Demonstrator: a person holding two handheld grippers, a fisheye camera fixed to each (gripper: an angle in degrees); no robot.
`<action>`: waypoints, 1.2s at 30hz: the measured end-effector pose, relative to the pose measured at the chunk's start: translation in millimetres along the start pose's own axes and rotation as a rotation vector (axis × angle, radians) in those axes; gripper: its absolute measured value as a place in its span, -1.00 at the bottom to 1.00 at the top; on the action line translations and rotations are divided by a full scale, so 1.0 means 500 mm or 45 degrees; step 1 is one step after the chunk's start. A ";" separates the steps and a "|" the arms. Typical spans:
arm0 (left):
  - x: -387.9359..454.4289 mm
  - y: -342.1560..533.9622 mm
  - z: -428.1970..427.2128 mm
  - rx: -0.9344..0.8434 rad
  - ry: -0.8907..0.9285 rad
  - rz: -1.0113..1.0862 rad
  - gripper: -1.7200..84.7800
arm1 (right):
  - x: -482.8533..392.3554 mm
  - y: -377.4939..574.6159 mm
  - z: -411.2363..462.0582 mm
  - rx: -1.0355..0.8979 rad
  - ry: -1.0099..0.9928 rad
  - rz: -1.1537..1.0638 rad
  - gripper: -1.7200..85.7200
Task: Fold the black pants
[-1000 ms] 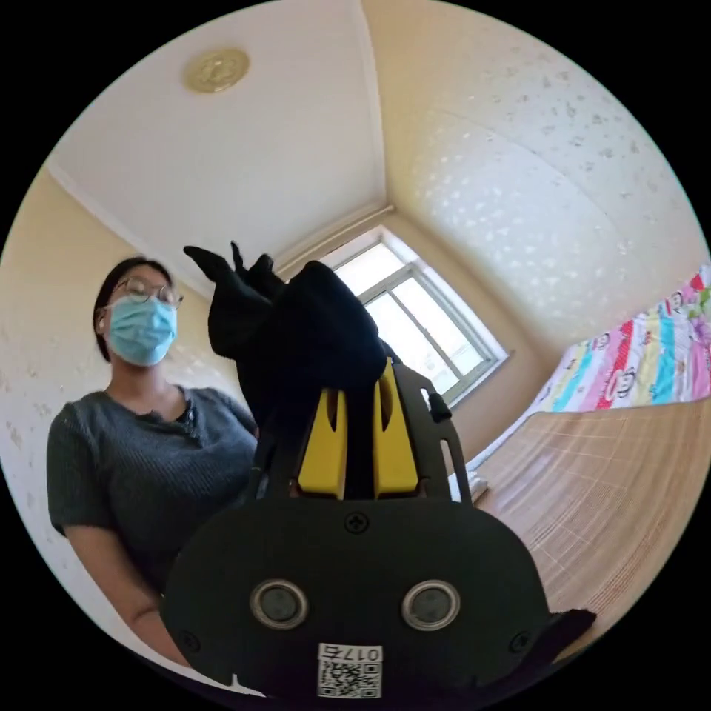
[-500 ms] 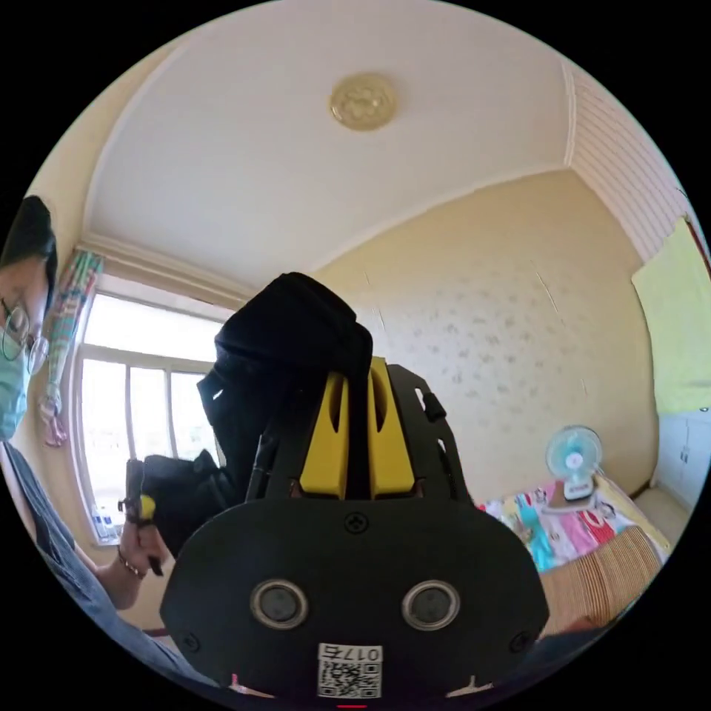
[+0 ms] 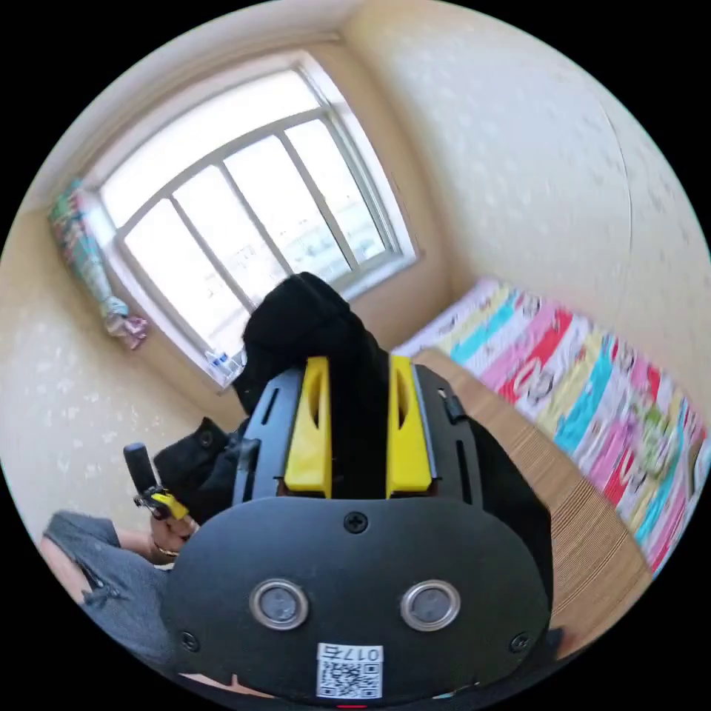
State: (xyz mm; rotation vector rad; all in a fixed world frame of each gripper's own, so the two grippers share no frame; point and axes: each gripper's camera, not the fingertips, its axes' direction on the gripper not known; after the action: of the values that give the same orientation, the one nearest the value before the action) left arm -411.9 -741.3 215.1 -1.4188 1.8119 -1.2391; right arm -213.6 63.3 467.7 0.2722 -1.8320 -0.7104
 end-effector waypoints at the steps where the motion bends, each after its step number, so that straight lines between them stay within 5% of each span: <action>1: -0.046 0.010 0.004 -0.034 -0.074 -0.068 -0.72 | 0.031 0.010 0.043 -0.049 -0.015 0.057 -0.65; 3: -0.250 0.071 0.016 -0.207 -0.263 -0.387 -0.67 | 0.150 0.088 0.174 -0.164 -0.180 0.242 -0.65; 6: -0.458 0.158 0.021 -0.357 -0.221 -0.778 -0.67 | 0.303 0.238 0.292 -0.352 -0.374 0.492 -0.68; 13: -0.711 0.194 0.070 -0.553 -0.224 -1.173 -0.64 | 0.584 0.629 0.251 -0.328 -0.727 1.034 -0.91; 19: -0.855 0.122 0.152 -0.598 -0.208 -1.270 -0.63 | 0.649 0.933 -0.011 0.140 -0.594 1.518 -0.94; 24: -0.946 0.046 0.214 -0.667 -0.353 -1.233 -0.62 | 0.528 1.176 -0.182 0.944 -0.558 1.789 -0.95; 27: -0.984 0.012 0.238 -0.746 -0.431 -1.179 -0.64 | 0.419 1.288 -0.223 1.414 -0.480 1.846 -0.95; 31: -1.004 -0.016 0.256 -0.906 -0.524 -1.095 -0.74 | 0.298 1.380 -0.228 1.747 -0.374 1.960 -0.95; 36: -0.953 -0.084 0.271 -0.948 -0.249 -0.891 -0.88 | 0.198 1.445 -0.208 2.065 -0.298 2.176 -0.95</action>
State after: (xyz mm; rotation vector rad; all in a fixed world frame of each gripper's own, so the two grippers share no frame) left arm -130.3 -340.5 130.1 -2.6425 1.7663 -0.6411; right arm -47.0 551.9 993.4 -0.4158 -1.6461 1.9813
